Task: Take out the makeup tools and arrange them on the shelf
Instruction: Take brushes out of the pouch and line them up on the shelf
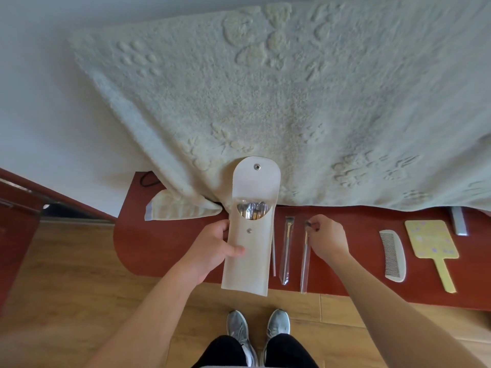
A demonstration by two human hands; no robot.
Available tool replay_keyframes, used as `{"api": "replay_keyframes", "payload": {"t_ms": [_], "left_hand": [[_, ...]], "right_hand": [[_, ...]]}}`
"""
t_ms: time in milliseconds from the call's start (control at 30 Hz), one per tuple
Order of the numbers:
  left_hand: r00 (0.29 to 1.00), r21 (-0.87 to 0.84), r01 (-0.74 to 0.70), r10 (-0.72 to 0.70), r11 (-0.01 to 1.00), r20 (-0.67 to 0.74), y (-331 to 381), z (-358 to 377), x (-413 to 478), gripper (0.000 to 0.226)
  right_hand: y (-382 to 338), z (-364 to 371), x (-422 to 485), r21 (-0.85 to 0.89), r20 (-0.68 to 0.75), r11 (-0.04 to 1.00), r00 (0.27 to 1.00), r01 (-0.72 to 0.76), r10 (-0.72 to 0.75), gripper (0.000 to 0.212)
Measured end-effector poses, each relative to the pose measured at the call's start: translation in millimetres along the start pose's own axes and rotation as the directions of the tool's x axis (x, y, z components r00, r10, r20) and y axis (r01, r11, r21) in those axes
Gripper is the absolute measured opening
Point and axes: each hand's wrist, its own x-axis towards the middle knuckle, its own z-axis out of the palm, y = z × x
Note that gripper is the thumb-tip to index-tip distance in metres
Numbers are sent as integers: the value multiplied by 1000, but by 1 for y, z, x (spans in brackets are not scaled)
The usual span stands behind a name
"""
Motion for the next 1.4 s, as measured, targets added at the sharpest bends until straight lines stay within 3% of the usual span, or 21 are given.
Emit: {"api": "replay_keyframes", "payload": {"t_ms": [1067,1400], "left_hand": [[999,20,31,-31,999,12,5,-12,-29,44],[996,-73,-43,48,996,72,3,-30,-54,59]], "right_hand": [[3,-3,-7,-62,-81,997,995,52,-57,31],[-16,-21,-30,-94,-136,993,987,74,-87,36]]}}
